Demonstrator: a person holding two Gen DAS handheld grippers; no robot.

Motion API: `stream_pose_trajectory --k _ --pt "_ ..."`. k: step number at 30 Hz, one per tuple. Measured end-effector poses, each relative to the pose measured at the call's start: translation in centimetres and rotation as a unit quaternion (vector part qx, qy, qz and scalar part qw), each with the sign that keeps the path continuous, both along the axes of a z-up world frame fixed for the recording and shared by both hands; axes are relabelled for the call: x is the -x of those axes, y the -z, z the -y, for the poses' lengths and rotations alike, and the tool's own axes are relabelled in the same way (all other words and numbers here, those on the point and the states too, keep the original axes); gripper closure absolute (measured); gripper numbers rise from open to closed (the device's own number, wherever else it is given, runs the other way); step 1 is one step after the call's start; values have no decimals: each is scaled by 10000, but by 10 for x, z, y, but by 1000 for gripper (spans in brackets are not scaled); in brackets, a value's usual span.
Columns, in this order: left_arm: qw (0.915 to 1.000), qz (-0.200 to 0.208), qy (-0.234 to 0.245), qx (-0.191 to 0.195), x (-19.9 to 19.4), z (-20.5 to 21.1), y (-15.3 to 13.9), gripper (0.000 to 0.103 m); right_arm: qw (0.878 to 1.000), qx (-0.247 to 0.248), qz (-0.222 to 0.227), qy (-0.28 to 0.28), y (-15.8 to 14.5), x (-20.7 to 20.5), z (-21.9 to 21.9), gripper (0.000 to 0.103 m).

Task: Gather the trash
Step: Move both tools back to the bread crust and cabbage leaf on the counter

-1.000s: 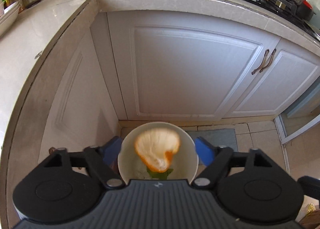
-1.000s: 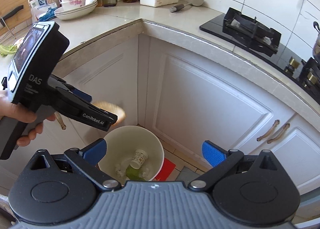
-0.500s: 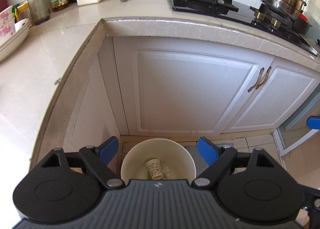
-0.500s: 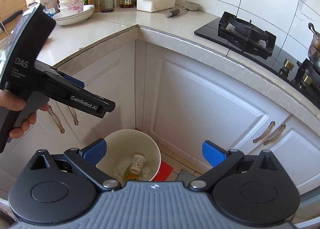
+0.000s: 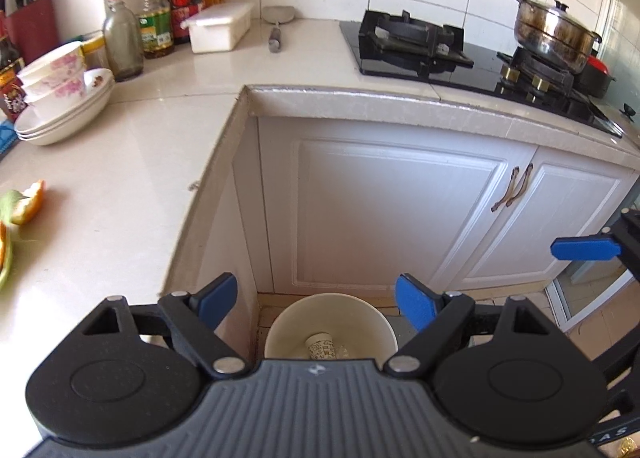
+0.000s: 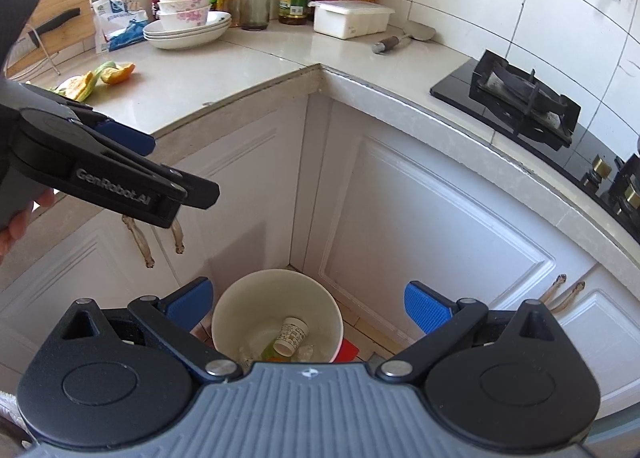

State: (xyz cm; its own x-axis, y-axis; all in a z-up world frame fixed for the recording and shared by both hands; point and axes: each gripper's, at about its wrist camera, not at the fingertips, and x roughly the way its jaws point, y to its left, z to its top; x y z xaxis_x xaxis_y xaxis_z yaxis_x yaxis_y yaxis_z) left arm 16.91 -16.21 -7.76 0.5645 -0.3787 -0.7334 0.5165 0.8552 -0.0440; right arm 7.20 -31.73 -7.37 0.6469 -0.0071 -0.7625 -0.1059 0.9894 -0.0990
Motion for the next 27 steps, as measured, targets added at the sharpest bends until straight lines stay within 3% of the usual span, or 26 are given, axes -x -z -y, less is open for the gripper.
stream_pose_trajectory --k 9,18,27 --pt "9981 214 -577 -35 18 -54 -19 14 9991 79 168 -380 -14 -6 -36 0" --pt "9896 306 -1393 -170 18 -128 -24 14 9944 -90 292 -1012 -28 -37 -84 0" --pt "9861 370 -1620 -19 14 -179 -26 14 9865 74 338 -1601 -36 -67 -151 0"
